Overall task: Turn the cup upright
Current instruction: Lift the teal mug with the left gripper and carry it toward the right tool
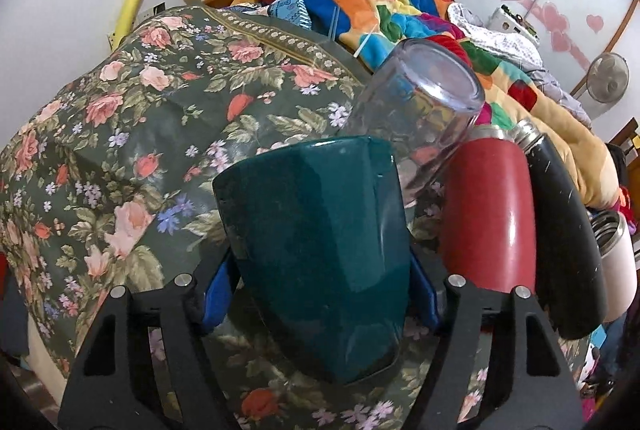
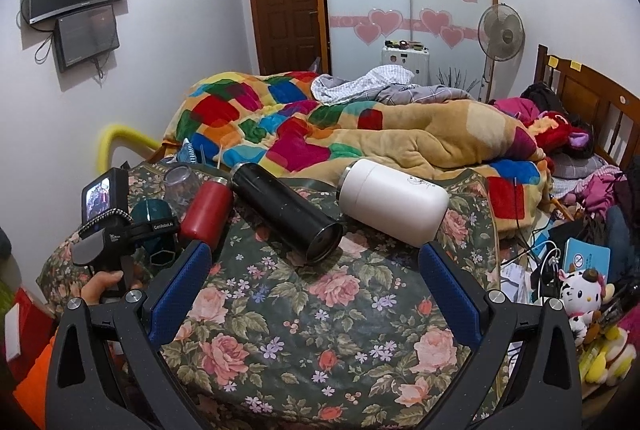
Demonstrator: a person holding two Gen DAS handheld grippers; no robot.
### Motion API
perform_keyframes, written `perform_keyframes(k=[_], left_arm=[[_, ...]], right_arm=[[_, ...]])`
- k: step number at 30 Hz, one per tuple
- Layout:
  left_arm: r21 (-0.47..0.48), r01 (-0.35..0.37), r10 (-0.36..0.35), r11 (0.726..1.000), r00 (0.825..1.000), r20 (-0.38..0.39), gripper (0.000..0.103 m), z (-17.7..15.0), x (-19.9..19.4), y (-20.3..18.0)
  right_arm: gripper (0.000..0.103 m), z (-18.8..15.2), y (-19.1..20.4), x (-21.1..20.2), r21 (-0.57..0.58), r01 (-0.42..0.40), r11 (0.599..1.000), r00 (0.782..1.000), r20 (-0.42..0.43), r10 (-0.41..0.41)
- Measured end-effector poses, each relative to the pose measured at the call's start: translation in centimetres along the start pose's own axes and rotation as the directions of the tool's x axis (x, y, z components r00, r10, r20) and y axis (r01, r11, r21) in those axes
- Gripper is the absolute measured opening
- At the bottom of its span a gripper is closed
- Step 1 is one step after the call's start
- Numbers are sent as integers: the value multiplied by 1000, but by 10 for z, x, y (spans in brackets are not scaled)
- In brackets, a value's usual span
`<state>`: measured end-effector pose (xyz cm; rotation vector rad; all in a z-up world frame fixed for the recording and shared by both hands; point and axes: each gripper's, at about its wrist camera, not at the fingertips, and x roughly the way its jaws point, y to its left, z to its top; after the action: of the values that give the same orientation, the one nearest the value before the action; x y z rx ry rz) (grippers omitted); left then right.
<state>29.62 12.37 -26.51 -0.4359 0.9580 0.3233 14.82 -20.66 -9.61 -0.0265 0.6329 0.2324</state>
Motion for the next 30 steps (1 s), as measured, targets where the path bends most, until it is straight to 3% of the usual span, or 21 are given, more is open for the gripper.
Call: perform_keyframes(k=[10,15,22,30], left_arm=[[42,20,-21,999,999,30,72,-27,-53,15],[114,34,-44,993,995,86,72,-39,-91,4],[198,114,-137,974,985,105,72,-57,-129,-31],[297,220,-253,929,964,76,72,-83,-148,-93]], right_arm=[[103,-1,7,-22,-25,-1,1000,999,42,2],[103,-2,10,-36,-32,-4,999,998,66,6],[103,-6,8,-53,-26,-11,1000,995,98,13],[103,-14,-8,-60,8,-2,1000,995,103,1]])
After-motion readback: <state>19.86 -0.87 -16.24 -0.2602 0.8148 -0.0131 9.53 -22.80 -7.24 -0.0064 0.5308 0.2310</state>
